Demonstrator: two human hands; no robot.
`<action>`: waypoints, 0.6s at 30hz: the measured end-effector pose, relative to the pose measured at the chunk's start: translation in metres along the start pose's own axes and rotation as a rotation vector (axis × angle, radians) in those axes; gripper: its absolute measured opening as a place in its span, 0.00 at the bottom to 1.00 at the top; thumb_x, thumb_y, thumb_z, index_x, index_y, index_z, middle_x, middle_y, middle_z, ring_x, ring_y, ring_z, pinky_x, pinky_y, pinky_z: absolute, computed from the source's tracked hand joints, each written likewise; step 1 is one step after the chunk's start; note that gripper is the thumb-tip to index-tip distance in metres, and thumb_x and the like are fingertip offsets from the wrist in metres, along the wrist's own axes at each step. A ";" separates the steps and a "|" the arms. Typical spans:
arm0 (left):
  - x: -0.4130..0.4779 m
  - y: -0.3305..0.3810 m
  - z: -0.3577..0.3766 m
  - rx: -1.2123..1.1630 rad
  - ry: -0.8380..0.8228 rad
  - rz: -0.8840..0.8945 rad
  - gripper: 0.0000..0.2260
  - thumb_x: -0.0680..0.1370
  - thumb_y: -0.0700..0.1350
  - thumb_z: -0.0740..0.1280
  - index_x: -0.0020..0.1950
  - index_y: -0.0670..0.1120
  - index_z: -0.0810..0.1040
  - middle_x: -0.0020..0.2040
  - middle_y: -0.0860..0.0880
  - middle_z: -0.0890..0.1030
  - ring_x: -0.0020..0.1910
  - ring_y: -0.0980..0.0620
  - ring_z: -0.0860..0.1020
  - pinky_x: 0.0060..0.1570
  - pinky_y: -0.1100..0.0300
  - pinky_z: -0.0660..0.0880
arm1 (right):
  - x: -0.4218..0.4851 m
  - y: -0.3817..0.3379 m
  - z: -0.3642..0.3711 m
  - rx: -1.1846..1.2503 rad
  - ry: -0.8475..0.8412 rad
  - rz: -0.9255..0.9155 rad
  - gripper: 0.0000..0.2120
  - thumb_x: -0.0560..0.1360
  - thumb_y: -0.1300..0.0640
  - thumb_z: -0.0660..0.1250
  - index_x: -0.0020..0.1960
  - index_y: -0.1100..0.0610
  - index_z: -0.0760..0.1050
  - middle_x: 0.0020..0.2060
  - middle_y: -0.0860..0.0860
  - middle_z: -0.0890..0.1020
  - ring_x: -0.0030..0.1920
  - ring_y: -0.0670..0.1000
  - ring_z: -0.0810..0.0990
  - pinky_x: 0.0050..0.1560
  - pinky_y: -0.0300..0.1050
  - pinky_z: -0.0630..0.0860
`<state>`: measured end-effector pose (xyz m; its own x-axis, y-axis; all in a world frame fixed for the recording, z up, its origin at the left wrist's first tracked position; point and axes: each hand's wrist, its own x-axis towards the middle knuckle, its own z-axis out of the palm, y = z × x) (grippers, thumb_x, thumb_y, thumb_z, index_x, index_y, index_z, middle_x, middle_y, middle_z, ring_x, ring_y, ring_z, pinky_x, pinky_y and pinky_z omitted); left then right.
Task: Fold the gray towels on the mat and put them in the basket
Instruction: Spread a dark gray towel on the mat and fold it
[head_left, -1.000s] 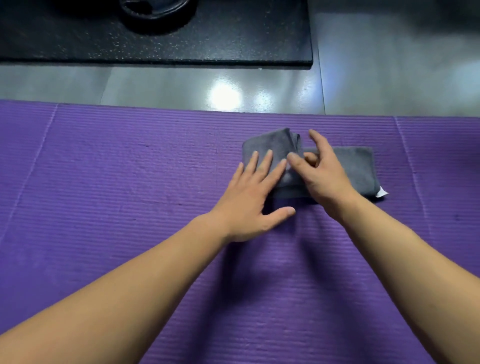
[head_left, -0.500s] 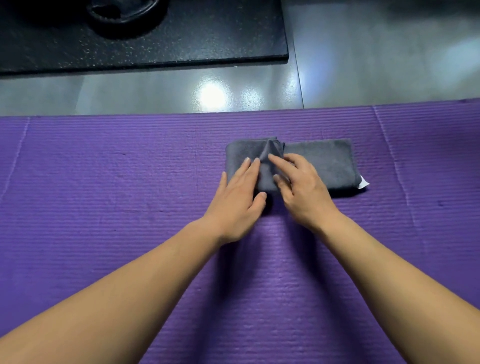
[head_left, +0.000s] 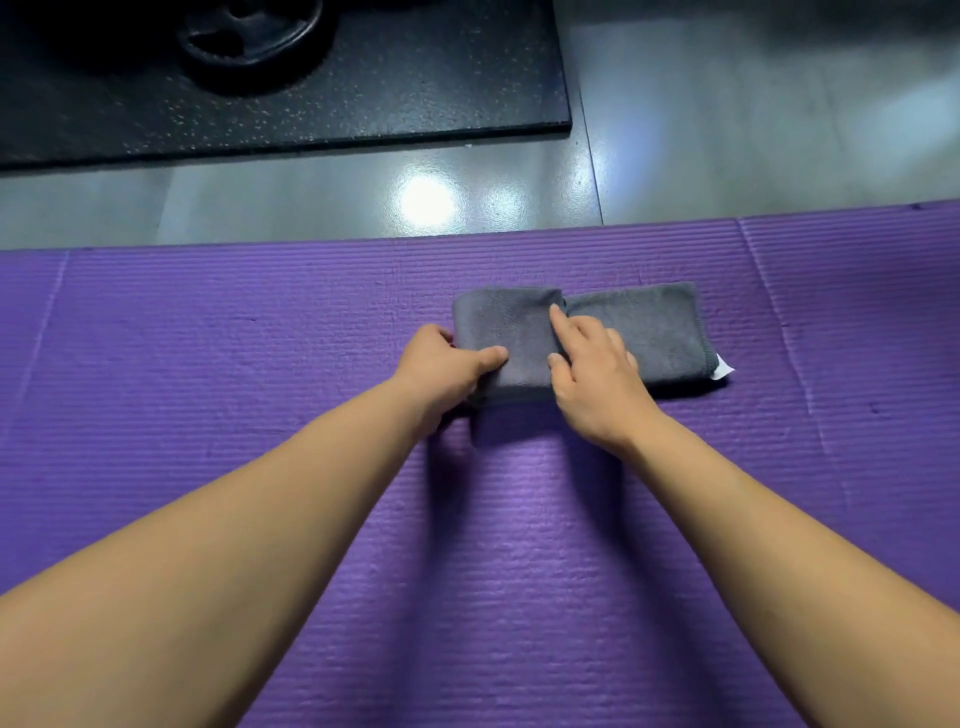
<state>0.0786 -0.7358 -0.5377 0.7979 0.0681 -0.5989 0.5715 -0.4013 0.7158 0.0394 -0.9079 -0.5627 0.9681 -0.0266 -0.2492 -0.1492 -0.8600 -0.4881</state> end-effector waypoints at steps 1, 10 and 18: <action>-0.001 0.000 -0.001 -0.098 -0.053 -0.035 0.13 0.72 0.44 0.79 0.48 0.44 0.77 0.46 0.45 0.83 0.47 0.44 0.84 0.50 0.45 0.83 | 0.000 -0.001 -0.001 0.007 -0.001 0.005 0.27 0.84 0.52 0.56 0.81 0.52 0.56 0.70 0.51 0.68 0.68 0.58 0.66 0.68 0.59 0.65; -0.038 -0.037 -0.008 -0.263 -0.039 -0.032 0.17 0.75 0.45 0.76 0.60 0.44 0.76 0.52 0.44 0.83 0.45 0.49 0.84 0.46 0.52 0.81 | -0.033 -0.014 0.000 -0.045 0.158 -0.209 0.14 0.78 0.54 0.68 0.63 0.52 0.79 0.67 0.51 0.73 0.64 0.57 0.69 0.62 0.57 0.68; -0.083 -0.008 -0.012 -0.531 -0.139 0.009 0.11 0.87 0.48 0.56 0.61 0.42 0.72 0.47 0.46 0.81 0.38 0.54 0.83 0.34 0.58 0.82 | -0.042 -0.029 -0.006 0.503 -0.096 -0.011 0.37 0.69 0.22 0.57 0.67 0.44 0.73 0.59 0.42 0.82 0.62 0.48 0.78 0.66 0.55 0.72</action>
<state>0.0098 -0.7273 -0.4894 0.7909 -0.0687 -0.6080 0.6116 0.1177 0.7823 0.0047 -0.8847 -0.5331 0.9508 0.0488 -0.3061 -0.2404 -0.5072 -0.8276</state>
